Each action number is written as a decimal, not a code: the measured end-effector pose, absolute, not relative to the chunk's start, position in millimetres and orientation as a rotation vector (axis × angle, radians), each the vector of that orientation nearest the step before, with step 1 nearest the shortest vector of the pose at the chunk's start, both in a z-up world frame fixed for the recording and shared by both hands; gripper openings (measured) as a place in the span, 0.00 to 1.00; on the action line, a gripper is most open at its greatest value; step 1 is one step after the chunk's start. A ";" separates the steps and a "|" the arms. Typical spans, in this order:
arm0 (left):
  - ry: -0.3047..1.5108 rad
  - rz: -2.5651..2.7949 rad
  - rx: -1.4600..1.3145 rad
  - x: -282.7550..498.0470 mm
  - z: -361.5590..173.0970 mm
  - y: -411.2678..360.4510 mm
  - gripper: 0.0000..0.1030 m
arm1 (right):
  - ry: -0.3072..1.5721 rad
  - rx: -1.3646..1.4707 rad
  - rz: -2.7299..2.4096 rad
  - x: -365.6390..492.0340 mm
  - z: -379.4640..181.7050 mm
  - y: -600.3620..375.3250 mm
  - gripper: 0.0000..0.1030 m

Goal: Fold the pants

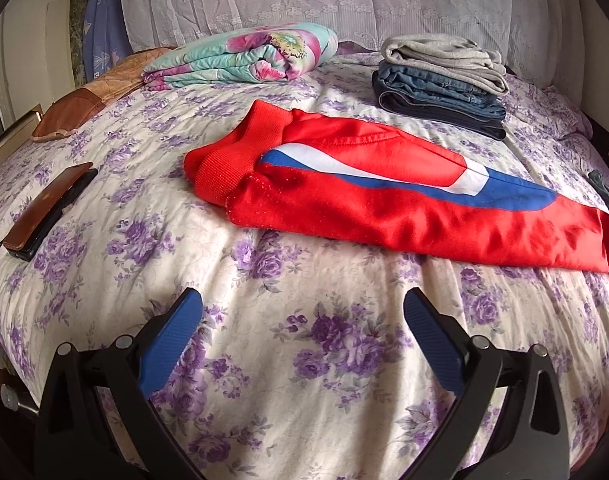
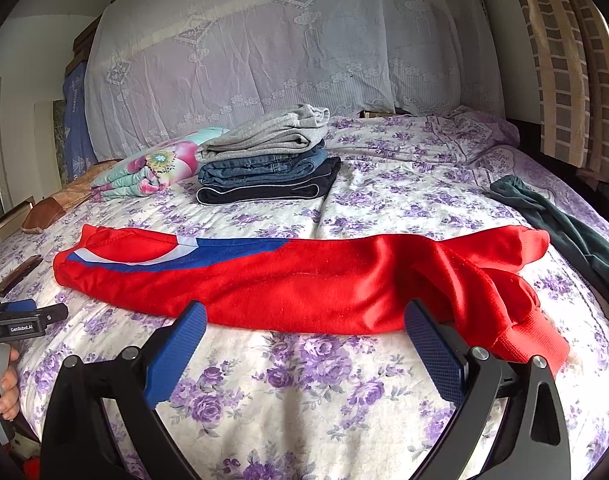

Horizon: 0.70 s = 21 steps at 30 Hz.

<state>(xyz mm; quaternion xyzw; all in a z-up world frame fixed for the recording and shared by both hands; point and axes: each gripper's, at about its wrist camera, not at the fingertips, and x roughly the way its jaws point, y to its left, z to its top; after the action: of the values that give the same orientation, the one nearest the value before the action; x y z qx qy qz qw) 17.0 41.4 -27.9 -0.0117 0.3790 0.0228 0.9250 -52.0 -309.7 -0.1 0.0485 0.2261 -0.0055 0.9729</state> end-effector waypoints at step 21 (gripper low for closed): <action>0.771 0.058 -0.003 30.1 -19.1 57.4 0.95 | 0.484 0.100 0.002 -48.5 -0.5 -310.3 0.97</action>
<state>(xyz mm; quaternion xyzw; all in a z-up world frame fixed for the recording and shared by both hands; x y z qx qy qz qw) 30.1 57.4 -19.1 -0.0014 0.3759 0.0283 0.9262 -48.5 -310.3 -0.6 0.0496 0.2395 0.0008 0.9696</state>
